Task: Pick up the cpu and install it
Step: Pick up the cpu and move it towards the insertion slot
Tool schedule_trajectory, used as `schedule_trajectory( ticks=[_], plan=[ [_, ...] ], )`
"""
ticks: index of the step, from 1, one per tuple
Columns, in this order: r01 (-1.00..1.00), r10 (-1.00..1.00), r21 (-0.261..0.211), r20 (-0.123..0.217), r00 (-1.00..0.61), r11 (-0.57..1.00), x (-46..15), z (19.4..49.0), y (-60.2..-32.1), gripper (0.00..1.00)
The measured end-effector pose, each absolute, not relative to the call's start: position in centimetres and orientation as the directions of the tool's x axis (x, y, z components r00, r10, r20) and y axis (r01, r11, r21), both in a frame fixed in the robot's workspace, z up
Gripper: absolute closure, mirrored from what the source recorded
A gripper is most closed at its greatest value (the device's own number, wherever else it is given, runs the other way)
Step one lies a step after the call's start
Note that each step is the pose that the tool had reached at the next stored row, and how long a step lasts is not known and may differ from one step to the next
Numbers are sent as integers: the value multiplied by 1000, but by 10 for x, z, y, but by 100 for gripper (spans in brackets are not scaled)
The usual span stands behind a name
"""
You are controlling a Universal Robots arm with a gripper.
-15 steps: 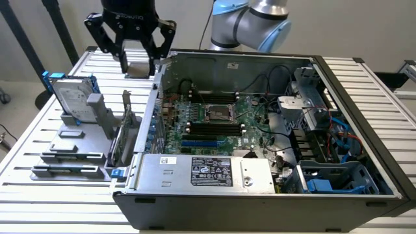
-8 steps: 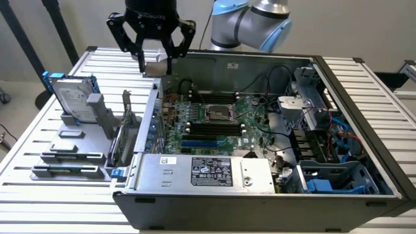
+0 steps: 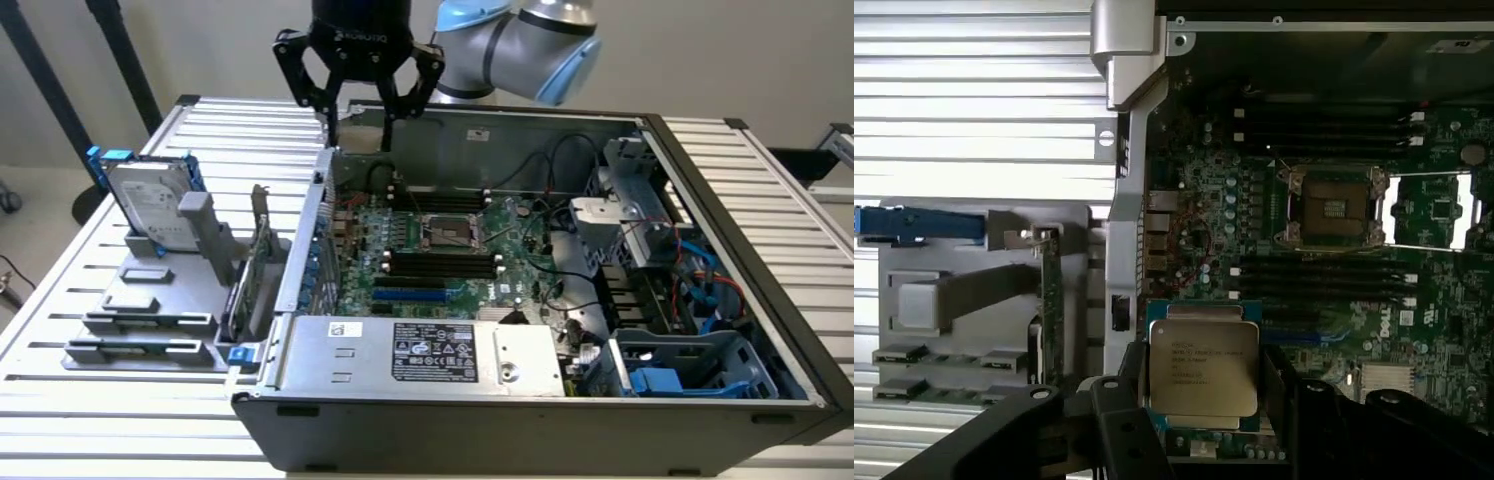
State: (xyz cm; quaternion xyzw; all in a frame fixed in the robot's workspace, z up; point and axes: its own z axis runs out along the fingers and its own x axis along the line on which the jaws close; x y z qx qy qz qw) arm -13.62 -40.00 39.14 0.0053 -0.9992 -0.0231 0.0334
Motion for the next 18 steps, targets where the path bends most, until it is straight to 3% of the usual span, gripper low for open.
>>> schedule_trajectory(
  ticks=[18],
  plan=[
    [-9, -12, 46, 66, -998, 999, -67, 362, -353, 45]
  ],
)
